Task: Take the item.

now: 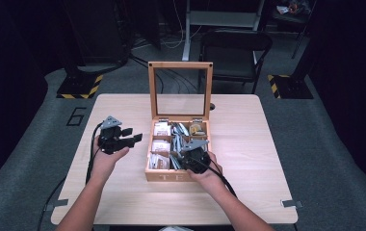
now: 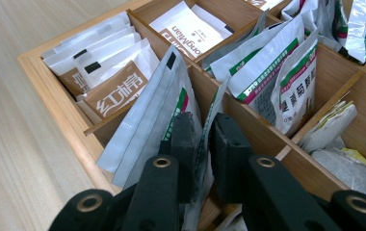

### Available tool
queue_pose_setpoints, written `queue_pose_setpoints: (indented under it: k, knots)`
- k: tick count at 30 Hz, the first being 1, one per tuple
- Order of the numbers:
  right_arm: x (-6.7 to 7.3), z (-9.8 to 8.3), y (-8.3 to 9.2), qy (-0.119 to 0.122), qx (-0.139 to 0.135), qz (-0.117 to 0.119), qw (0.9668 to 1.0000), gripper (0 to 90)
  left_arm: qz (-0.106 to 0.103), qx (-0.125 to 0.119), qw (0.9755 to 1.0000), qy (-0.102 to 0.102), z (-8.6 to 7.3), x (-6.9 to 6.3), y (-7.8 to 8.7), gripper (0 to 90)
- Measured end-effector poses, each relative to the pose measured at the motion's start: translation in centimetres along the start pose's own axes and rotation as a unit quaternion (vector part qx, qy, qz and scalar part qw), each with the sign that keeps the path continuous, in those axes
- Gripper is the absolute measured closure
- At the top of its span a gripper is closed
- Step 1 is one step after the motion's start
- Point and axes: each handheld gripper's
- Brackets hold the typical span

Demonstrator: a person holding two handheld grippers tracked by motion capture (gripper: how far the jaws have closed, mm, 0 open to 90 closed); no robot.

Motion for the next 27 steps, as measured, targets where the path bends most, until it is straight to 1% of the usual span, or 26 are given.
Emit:
queue_pose_setpoints:
  k: [5, 7, 8, 9, 10, 11, 17, 19, 20, 23, 24, 25, 27]
  knots:
    - [0.0, -0.05, -0.19, 0.001, 0.009, 0.005, 0.9999, 82.7, 0.0, 0.001, 1.0, 0.0, 0.03, -0.05, 0.03, 45.7]
    - [-0.04, -0.09, -0.26, 0.0, 0.012, 0.011, 0.9999, 86.0, -0.001, 0.001, 1.0, 0.0, 0.03, -0.02, 0.05, 45.7]
    - [-0.05, -0.07, -0.23, -0.004, 0.015, 0.013, 0.9998, 88.3, -0.001, 0.002, 1.0, 0.0, 0.04, 0.01, 0.06, 45.7]
    - [-0.02, -0.1, -0.24, -0.011, 0.015, 0.017, 0.9997, 88.9, -0.001, 0.001, 1.0, -0.001, 0.04, 0.02, 0.05, 45.7]
    - [-0.06, -0.11, -0.22, -0.013, 0.016, 0.018, 0.9996, 89.4, -0.001, 0.001, 1.0, 0.0, 0.03, 0.01, 0.05, 45.7]
    - [-0.16, -0.09, -0.22, -0.01, 0.016, 0.019, 0.9996, 89.6, -0.001, 0.002, 1.0, 0.0, 0.03, 0.0, 0.06, 45.7]
    - [-0.32, -0.07, -0.22, -0.009, 0.014, 0.023, 0.9996, 89.8, 0.001, 0.0, 1.0, -0.001, -0.01, -0.06, -0.06, 45.7]
    - [-0.31, -0.05, -0.19, -0.006, 0.016, 0.023, 0.9996, 89.8, 0.001, 0.001, 1.0, -0.001, -0.03, -0.03, -0.06, 45.7]
    - [-0.23, 0.01, -0.13, 0.0, 0.011, 0.017, 0.9998, 89.9, 0.0, 0.001, 1.0, -0.001, -0.05, -0.01, -0.07, 45.7]
    - [-0.12, 0.14, 0.09, -0.002, 0.009, 0.018, 0.9998, 89.8, 0.001, 0.001, 1.0, 0.0, -0.08, 0.02, -0.07, 45.7]
    - [-0.2, 0.3, 0.32, 0.001, 0.004, 0.021, 0.9998, 89.9, 0.001, 0.002, 1.0, 0.0, -0.12, 0.03, -0.07, 45.7]
    - [-0.19, 0.37, 0.49, -0.005, 0.003, 0.023, 0.9997, 89.9, 0.001, 0.002, 1.0, 0.0, -0.12, 0.03, -0.07, 45.7]
    - [-0.27, 0.47, 0.63, -0.004, 0.001, 0.025, 0.9997, 89.9, 0.001, 0.005, 1.0, 0.0, -0.15, 0.04, -0.11, 45.7]
Point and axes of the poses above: each handheld gripper's, and its own axes: y roughly backward along the jaws, z roughly out of its top, x roughly to its left, and after that the axes turned 2 degrees about -z, right-handed
